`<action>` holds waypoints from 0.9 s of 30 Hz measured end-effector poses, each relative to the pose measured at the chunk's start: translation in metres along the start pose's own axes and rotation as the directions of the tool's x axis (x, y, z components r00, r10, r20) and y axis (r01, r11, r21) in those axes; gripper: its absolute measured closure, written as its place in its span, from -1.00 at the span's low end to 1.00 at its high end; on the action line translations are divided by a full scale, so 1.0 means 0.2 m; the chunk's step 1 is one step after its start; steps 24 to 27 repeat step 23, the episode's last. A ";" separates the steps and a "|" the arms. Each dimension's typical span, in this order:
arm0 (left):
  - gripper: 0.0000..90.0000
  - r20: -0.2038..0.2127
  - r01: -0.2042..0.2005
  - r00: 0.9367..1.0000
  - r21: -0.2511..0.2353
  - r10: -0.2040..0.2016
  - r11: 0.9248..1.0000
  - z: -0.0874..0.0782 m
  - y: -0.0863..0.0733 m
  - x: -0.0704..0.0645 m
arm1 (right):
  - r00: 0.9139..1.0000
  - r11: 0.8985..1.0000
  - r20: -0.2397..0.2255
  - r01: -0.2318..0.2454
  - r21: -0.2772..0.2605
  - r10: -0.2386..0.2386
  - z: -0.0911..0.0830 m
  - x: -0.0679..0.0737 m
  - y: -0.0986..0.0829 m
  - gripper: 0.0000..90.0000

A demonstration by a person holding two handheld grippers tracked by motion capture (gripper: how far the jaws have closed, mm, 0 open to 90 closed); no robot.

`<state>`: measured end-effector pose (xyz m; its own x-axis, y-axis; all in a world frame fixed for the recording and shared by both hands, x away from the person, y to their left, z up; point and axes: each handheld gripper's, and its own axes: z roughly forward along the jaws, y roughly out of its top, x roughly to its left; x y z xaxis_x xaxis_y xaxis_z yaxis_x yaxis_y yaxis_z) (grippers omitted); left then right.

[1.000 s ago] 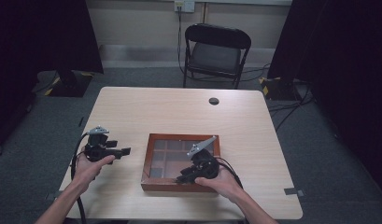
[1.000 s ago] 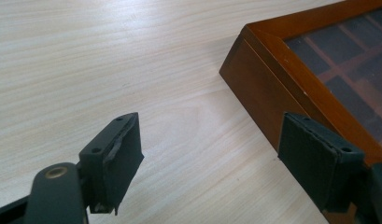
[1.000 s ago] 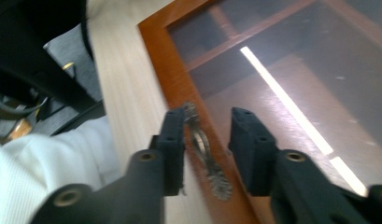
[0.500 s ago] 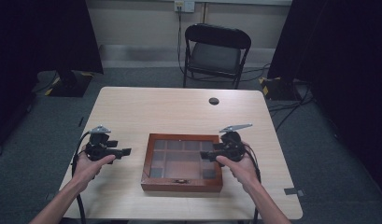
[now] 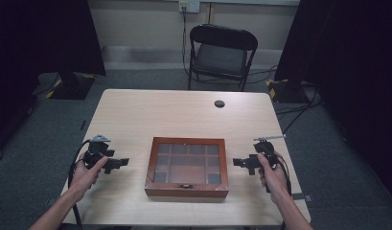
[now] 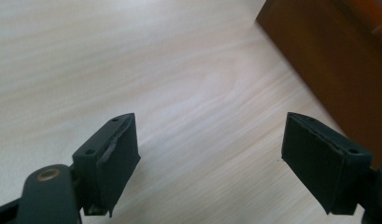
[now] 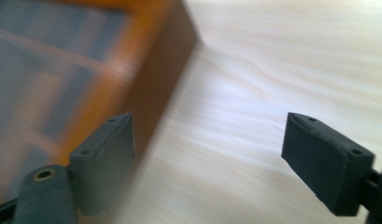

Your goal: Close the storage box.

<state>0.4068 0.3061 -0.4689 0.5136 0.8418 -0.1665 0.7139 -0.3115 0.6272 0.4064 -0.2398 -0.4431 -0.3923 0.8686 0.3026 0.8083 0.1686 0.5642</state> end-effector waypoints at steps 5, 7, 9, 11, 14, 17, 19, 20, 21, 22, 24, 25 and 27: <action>-0.58 -0.042 0.005 0.999 0.034 -0.004 0.999 0.03 -0.02 0.03 | 0.991 0.999 0.128 -0.040 0.021 0.037 0.08 -0.08 -0.07 -0.57; -0.58 -0.079 0.005 0.997 0.054 -0.001 0.999 0.05 -0.03 0.04 | 0.979 1.000 0.203 0.004 0.015 -0.007 0.11 -0.10 -0.10 -0.61; -0.57 -0.120 0.009 0.993 0.036 -0.004 0.999 0.05 -0.04 0.04 | 0.973 1.000 0.233 -0.003 -0.002 0.004 0.11 -0.10 -0.11 -0.69; -0.60 -0.154 0.006 0.988 0.021 -0.003 1.000 0.05 -0.05 0.05 | 0.949 0.998 0.309 0.069 -0.012 -0.062 0.13 -0.09 -0.14 -0.75; -0.71 -0.206 -0.011 0.979 -0.015 0.008 1.000 0.07 -0.08 0.05 | 0.939 0.991 0.336 0.108 -0.075 -0.076 0.17 -0.10 -0.17 -1.00; -0.85 -0.213 -0.017 0.977 -0.047 0.007 0.999 0.10 -0.09 0.05 | 0.939 0.984 0.339 0.118 -0.136 -0.066 0.19 -0.10 -0.19 -1.00; -1.00 -0.206 -0.020 0.979 -0.092 0.000 0.996 0.12 -0.10 0.03 | 0.937 0.981 0.343 0.119 -0.155 -0.059 0.19 -0.11 -0.20 -1.00; -1.00 -0.202 -0.024 0.979 -0.104 0.002 0.994 0.13 -0.10 0.03 | 0.938 0.981 0.342 0.119 -0.154 -0.060 0.19 -0.11 -0.20 -1.00; -1.00 -0.200 -0.023 0.980 -0.119 -0.002 0.993 0.14 -0.10 0.03 | 0.937 0.981 0.343 0.118 -0.156 -0.059 0.19 -0.10 -0.20 -1.00; -1.00 -0.197 -0.031 0.980 -0.113 0.008 0.993 0.14 -0.10 0.03 | 0.938 0.981 0.342 0.120 -0.154 -0.061 0.19 -0.11 -0.20 -1.00; -1.00 -0.197 -0.035 0.980 -0.109 0.013 0.993 0.14 -0.09 0.03 | 0.938 0.981 0.342 0.119 -0.154 -0.060 0.19 -0.10 -0.20 -1.00; -1.00 -0.197 -0.035 0.980 -0.109 0.013 0.993 0.14 -0.09 0.03 | 0.938 0.981 0.342 0.119 -0.154 -0.060 0.19 -0.10 -0.20 -1.00; -1.00 -0.197 -0.035 0.980 -0.109 0.013 0.993 0.14 -0.09 0.03 | 0.938 0.981 0.342 0.119 -0.154 -0.060 0.19 -0.10 -0.20 -1.00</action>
